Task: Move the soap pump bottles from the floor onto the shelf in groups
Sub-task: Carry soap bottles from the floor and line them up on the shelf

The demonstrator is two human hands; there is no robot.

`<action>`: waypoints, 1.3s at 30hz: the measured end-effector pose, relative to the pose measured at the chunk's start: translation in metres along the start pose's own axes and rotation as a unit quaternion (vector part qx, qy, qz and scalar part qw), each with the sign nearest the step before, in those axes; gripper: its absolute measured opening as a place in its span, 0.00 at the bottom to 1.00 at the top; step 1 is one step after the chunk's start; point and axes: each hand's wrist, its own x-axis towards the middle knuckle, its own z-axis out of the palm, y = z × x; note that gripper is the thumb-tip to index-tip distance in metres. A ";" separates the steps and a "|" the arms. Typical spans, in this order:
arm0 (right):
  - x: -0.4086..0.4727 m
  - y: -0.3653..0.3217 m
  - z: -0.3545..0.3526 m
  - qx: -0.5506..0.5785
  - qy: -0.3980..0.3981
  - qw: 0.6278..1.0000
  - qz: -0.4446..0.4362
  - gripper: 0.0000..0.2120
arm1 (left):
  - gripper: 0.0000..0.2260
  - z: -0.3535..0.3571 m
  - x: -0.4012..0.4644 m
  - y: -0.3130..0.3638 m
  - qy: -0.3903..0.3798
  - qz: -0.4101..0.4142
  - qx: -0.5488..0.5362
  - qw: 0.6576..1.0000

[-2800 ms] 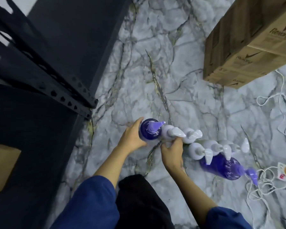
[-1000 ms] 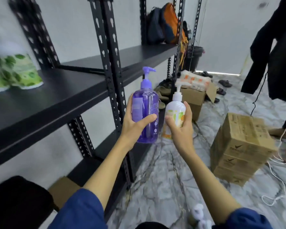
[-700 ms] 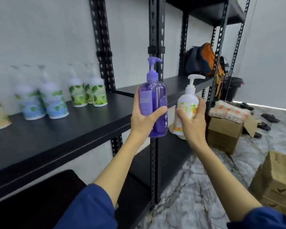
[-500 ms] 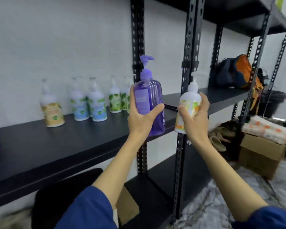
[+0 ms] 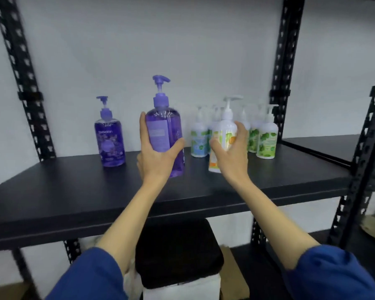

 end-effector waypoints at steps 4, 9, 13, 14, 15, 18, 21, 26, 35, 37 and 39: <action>0.004 -0.007 0.052 0.030 -0.049 0.998 -0.025 0.32 | 0.44 -0.037 0.014 -0.017 0.063 -0.011 0.056 0.996; 0.007 -0.012 0.109 0.046 -0.110 0.992 -0.037 0.31 | 0.44 -0.074 0.023 -0.034 0.091 -0.009 0.098 0.991; 0.008 -0.012 0.154 0.046 -0.153 0.986 -0.053 0.32 | 0.44 -0.084 0.030 -0.042 0.098 -0.013 0.100 0.990; 0.009 -0.012 0.164 0.044 -0.159 0.985 -0.055 0.32 | 0.44 -0.085 0.031 -0.044 0.097 -0.011 0.099 0.990; 0.011 -0.011 0.174 0.042 -0.164 0.984 -0.056 0.32 | 0.44 -0.085 0.032 -0.045 0.096 -0.009 0.102 0.990; 0.018 -0.006 0.196 0.030 -0.174 0.983 -0.048 0.33 | 0.45 -0.085 0.034 -0.047 0.089 -0.003 0.117 0.989; 0.026 0.003 0.213 0.029 -0.178 0.983 -0.029 0.35 | 0.45 -0.085 0.035 -0.047 0.086 0.012 0.130 0.988; 0.032 0.011 0.225 0.032 -0.160 0.987 0.000 0.35 | 0.46 -0.084 0.036 -0.048 0.075 0.025 0.138 0.987; 0.039 0.027 0.219 0.061 -0.231 0.968 0.072 0.45 | 0.46 -0.082 0.036 -0.050 0.064 0.037 0.118 0.990; 0.042 0.028 0.216 0.046 -0.235 0.969 0.067 0.42 | 0.46 -0.082 0.036 -0.050 0.064 0.039 0.110 0.991; 0.040 0.027 0.215 0.028 -0.225 0.972 0.056 0.37 | 0.46 -0.082 0.037 -0.051 0.063 0.038 0.109 0.991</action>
